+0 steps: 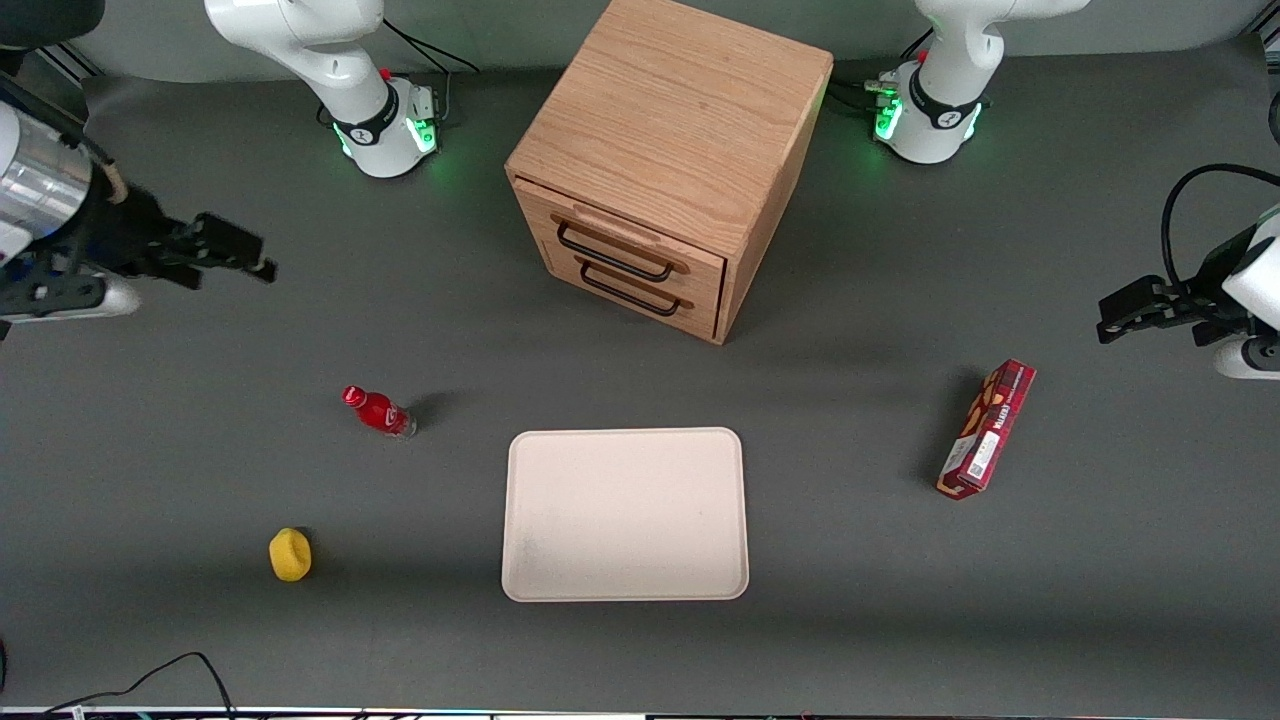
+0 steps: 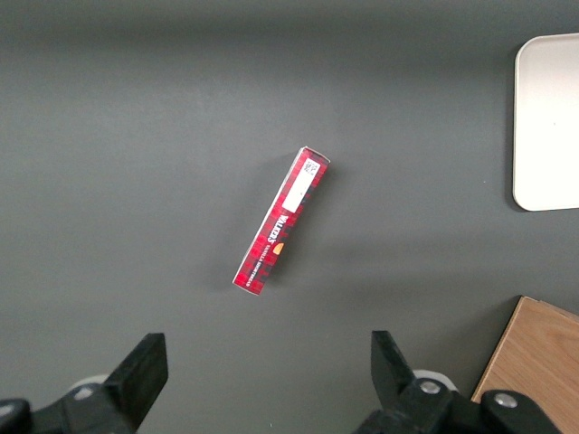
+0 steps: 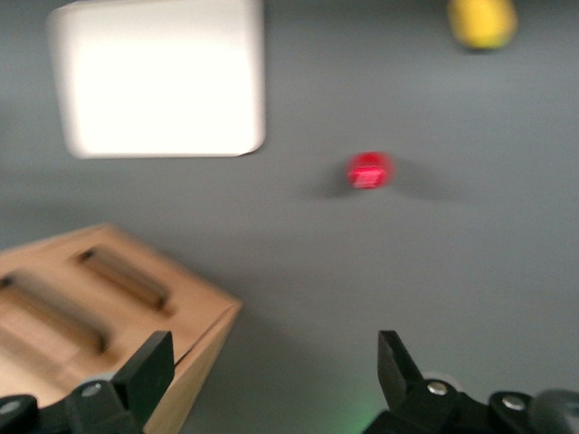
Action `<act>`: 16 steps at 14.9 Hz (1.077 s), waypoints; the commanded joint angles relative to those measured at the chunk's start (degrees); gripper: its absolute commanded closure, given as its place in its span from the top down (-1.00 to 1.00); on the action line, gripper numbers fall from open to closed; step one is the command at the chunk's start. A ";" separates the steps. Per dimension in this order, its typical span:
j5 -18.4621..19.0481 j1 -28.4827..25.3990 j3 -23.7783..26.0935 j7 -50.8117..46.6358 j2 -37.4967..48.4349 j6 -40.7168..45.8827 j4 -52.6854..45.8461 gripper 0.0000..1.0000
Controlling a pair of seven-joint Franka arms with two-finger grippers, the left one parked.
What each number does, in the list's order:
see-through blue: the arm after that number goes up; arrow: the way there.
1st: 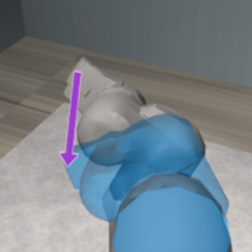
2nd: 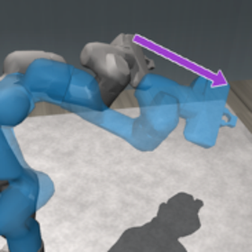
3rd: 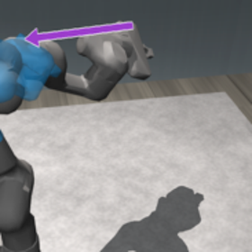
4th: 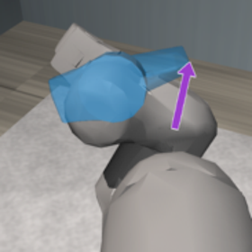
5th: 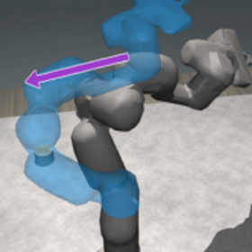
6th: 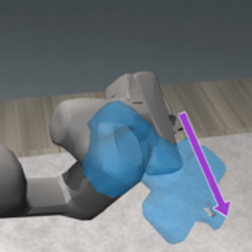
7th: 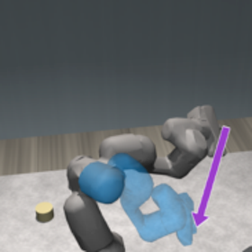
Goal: Open upper drawer
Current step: 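Move the right gripper toward the upper drawer's black handle, then hook the right gripper onto the upper drawer's black handle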
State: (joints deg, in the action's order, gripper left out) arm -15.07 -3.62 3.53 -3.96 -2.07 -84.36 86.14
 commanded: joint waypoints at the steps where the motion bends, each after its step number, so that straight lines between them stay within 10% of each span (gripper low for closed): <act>1: -4.36 -0.07 4.79 13.14 -3.36 0.52 -2.81 1.00; 16: 2.24 -2.09 32.07 24.61 -27.72 -12.58 -5.20 1.00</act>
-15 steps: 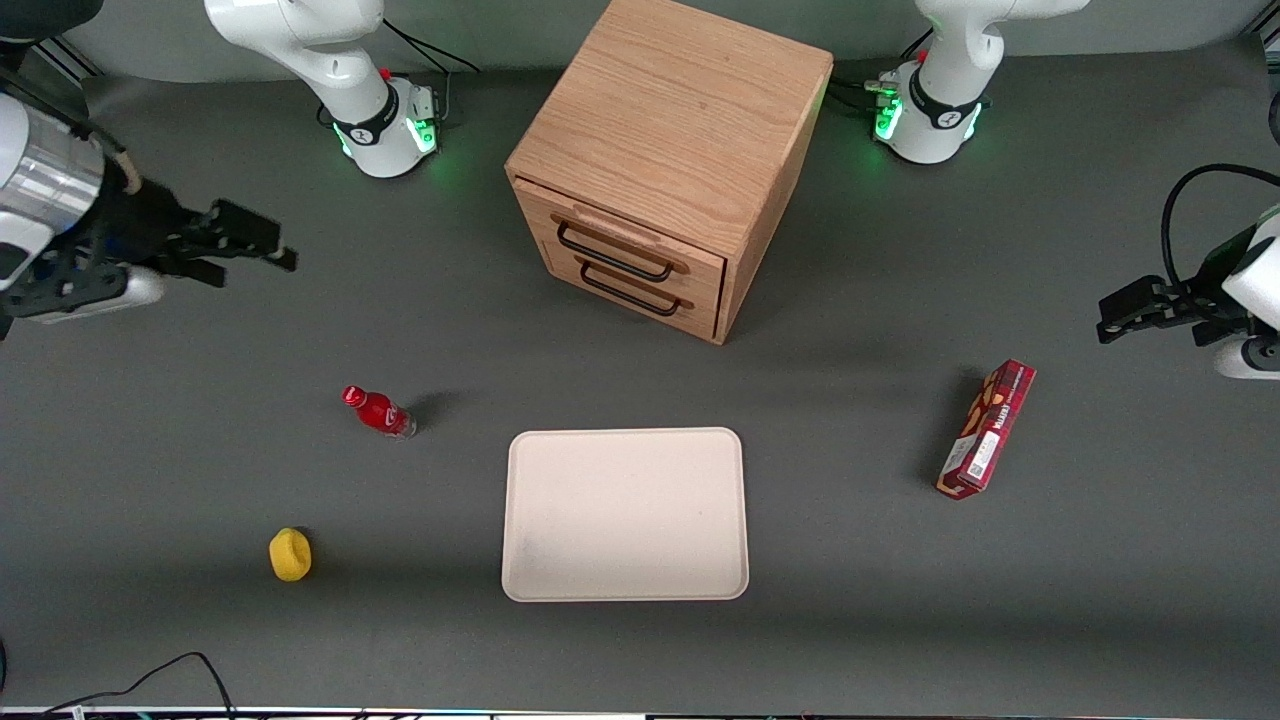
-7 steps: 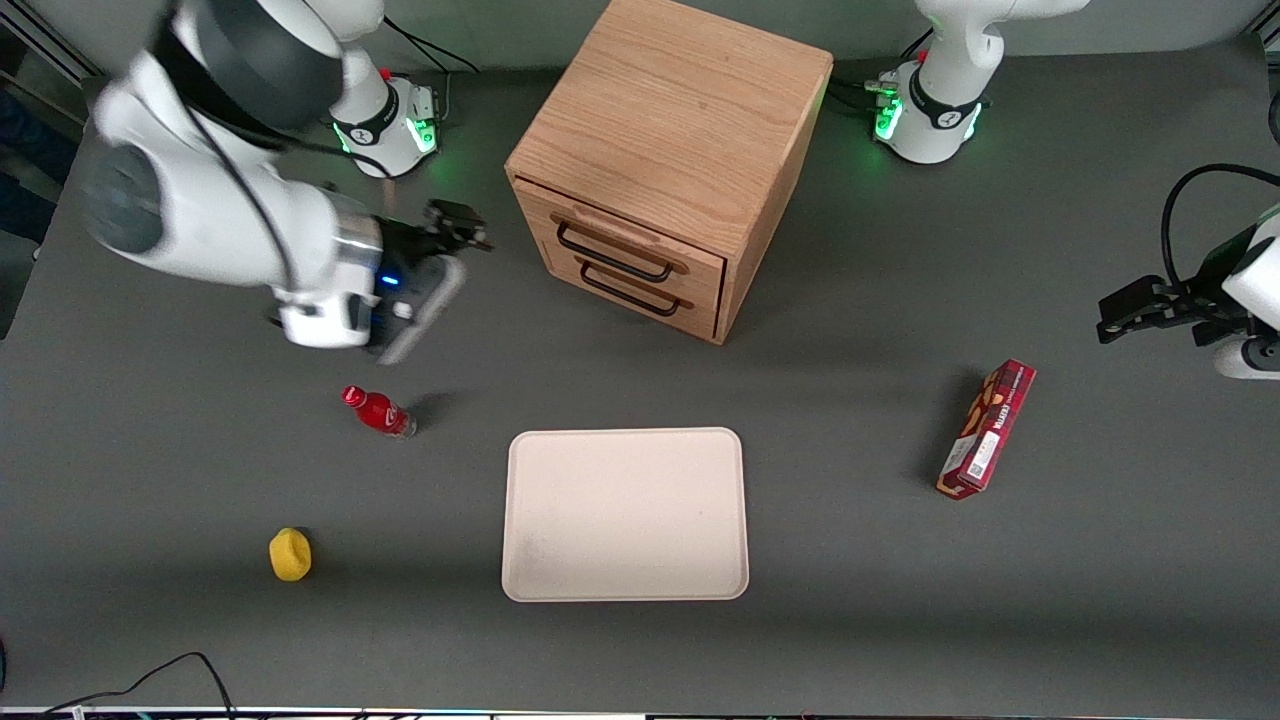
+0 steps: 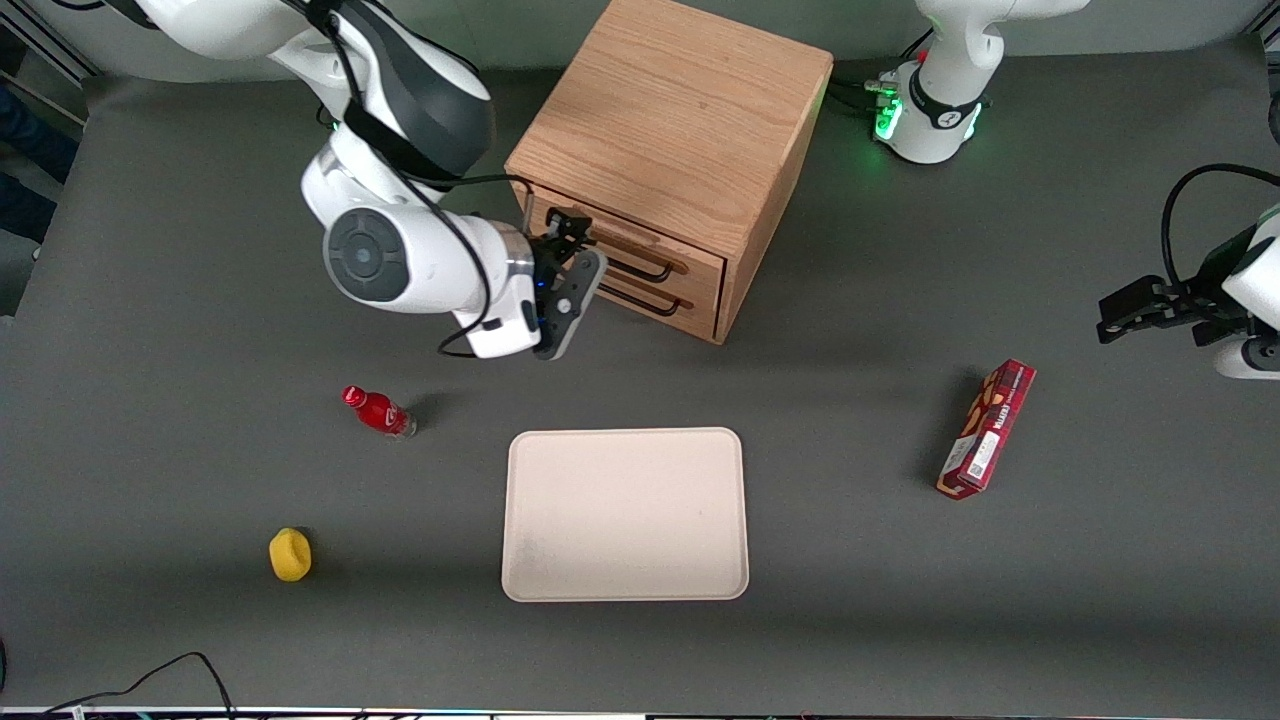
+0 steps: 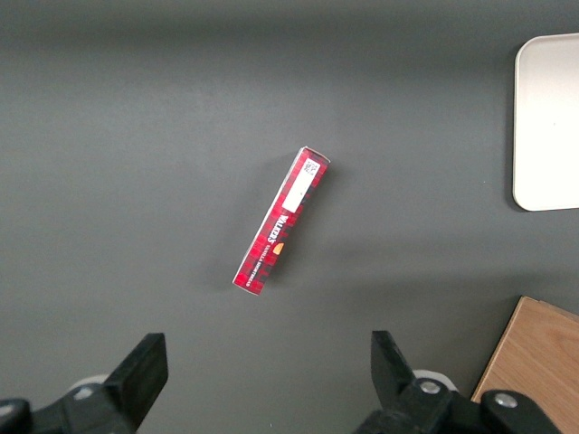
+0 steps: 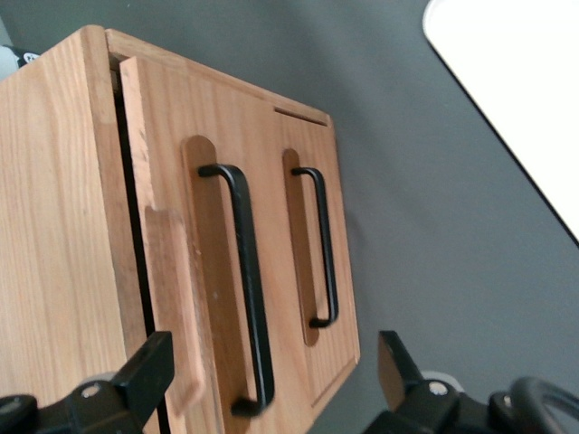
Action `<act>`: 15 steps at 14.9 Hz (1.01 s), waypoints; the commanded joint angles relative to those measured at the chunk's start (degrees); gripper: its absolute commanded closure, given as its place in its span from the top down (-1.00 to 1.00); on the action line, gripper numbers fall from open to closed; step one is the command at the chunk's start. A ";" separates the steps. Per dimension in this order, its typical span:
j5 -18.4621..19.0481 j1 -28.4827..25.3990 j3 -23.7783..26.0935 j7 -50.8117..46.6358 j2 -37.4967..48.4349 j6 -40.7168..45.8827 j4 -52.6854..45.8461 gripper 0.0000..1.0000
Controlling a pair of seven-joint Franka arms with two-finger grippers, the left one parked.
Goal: Open upper drawer
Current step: 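Hook the right gripper onto the upper drawer's black handle, then pull the handle outward with the right gripper, sliding the drawer open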
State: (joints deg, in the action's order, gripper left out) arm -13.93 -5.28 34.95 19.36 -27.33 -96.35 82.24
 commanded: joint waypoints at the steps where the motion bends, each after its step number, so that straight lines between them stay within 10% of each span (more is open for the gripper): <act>1: 1.10 -1.04 0.64 1.30 -2.47 -2.25 0.18 1.00; 15: 6.72 -0.79 0.91 1.47 -6.15 -10.26 6.35 1.00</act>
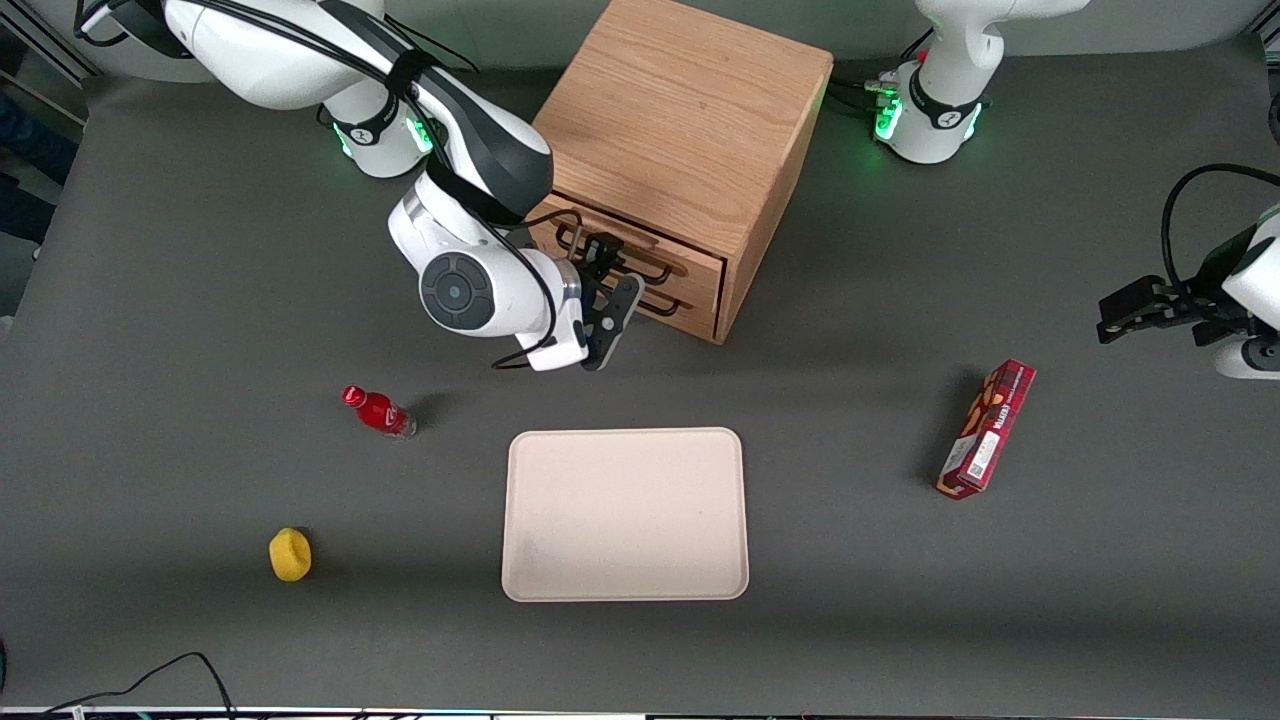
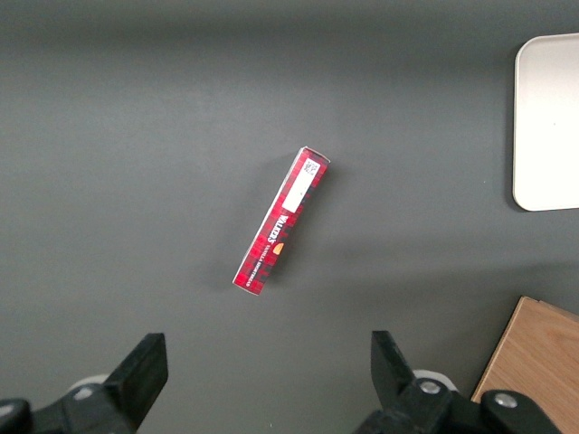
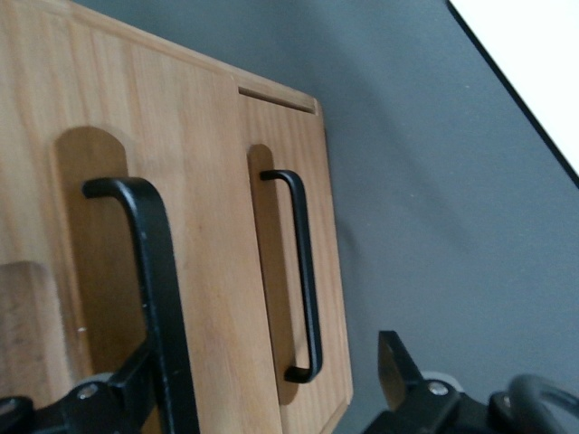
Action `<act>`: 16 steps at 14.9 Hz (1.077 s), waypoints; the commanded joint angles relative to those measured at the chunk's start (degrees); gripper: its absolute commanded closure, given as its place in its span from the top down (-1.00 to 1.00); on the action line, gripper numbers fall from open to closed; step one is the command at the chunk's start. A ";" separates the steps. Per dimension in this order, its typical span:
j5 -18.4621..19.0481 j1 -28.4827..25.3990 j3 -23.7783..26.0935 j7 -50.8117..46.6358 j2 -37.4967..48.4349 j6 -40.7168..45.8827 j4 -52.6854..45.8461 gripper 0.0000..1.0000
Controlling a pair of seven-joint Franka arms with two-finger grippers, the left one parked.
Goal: Open upper drawer
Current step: 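Pull the handle outward with the right gripper, sliding the drawer open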
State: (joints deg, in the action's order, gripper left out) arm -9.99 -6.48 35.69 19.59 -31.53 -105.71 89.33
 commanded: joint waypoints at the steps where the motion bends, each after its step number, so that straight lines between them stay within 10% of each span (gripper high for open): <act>1: 3.40 0.59 0.08 1.24 -2.92 -0.90 -1.95 1.00; 16: 5.16 1.30 -7.48 10.03 -13.56 5.60 -23.13 1.00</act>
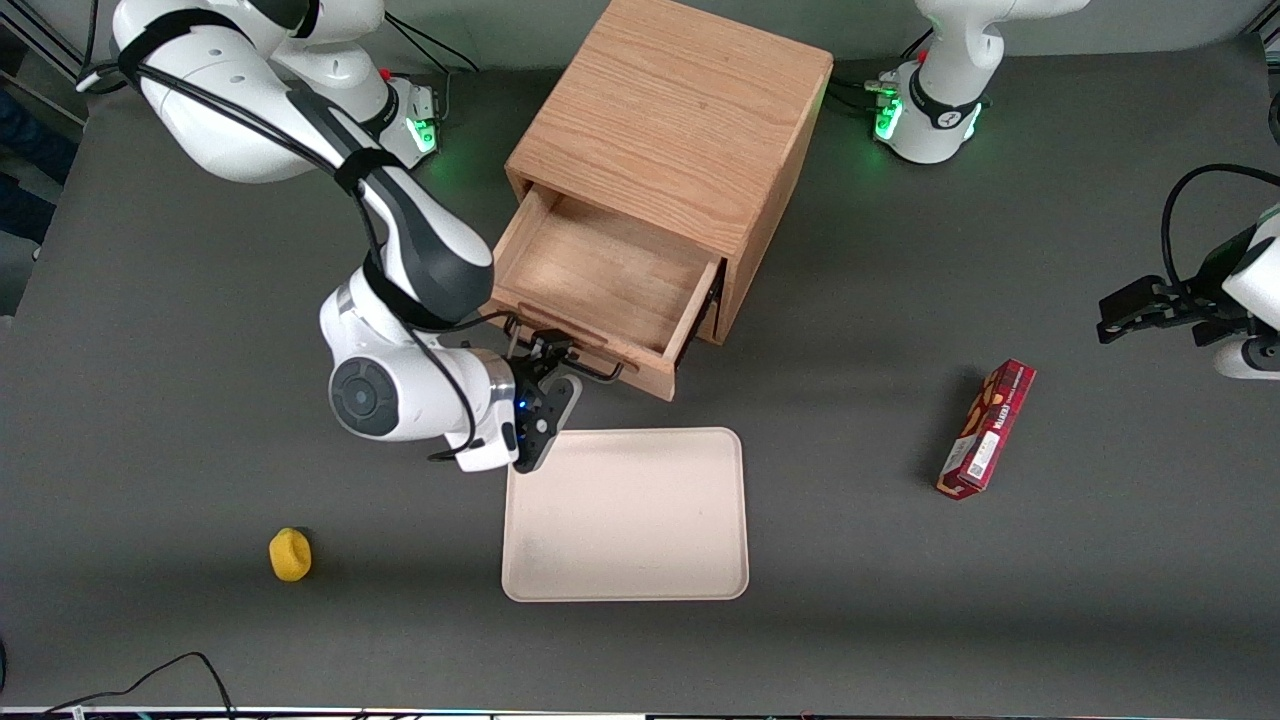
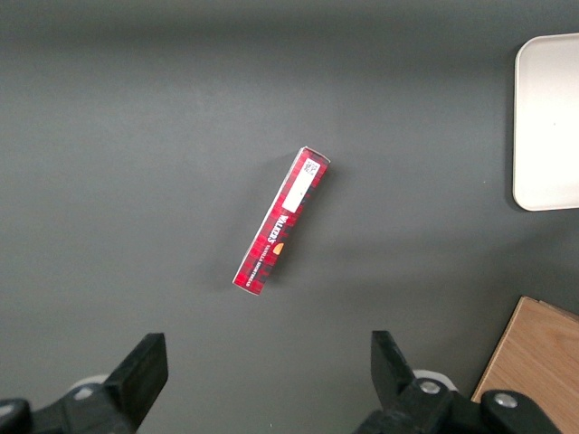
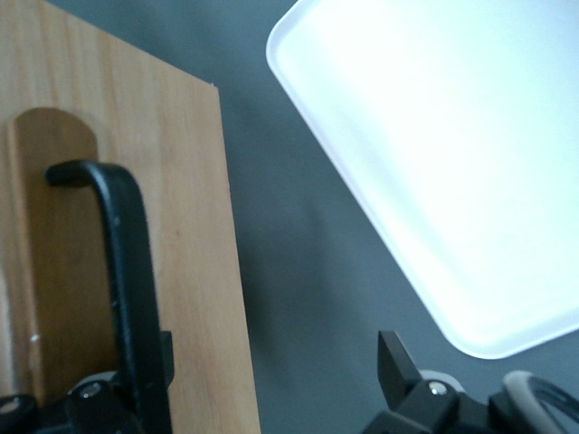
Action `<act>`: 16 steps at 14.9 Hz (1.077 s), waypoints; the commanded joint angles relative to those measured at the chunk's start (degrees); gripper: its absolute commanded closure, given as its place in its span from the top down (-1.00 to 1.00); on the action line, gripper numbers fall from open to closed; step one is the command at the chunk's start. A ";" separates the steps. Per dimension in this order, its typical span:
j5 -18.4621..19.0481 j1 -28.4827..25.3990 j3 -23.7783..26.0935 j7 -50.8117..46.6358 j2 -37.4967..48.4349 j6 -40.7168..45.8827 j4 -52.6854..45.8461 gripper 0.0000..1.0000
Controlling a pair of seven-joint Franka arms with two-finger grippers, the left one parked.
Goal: Open upper drawer
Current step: 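Pull the handle outward with the right gripper, sliding the drawer open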
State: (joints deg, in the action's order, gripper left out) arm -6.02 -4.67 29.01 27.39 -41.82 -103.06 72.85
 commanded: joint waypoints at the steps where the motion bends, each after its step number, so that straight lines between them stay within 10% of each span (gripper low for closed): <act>1: 1.19 -0.51 -1.49 2.83 -3.53 2.95 -7.54 1.00; 16: 1.27 -0.43 -6.51 13.48 5.13 6.19 -20.21 1.00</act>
State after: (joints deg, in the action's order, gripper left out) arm -5.79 -4.82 23.08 40.36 -44.09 -99.75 52.66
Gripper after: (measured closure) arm 0.000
